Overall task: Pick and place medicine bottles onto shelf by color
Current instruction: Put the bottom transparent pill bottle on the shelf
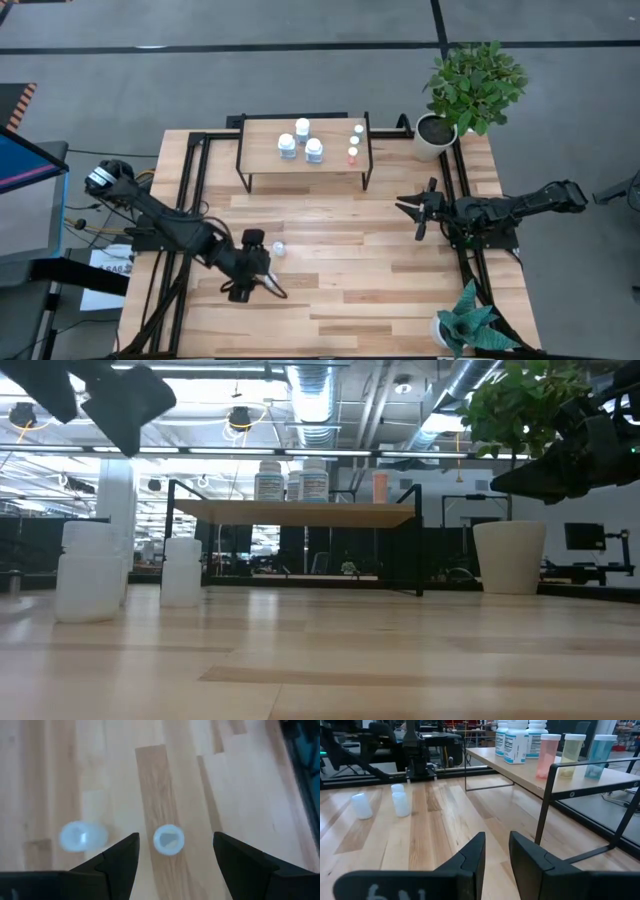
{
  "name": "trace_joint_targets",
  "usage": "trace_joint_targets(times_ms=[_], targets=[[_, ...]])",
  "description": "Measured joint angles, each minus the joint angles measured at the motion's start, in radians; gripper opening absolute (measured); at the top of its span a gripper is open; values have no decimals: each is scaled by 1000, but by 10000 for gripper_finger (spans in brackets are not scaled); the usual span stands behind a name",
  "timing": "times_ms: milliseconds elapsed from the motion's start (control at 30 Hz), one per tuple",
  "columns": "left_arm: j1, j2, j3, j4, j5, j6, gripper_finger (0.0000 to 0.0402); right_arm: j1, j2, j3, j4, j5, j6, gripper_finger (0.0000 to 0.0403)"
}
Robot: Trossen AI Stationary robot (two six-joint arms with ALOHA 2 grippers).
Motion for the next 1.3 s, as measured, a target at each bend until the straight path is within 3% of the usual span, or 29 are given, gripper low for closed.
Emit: trace_joint_targets(times_ms=[733, 1300], targets=[[-4, 315, 5, 50, 31, 55, 242, 0, 1, -1, 3, 0, 0, 108], [-2, 340, 87, 16, 1, 94, 200, 0, 1, -1, 3, 0, 0, 108]])
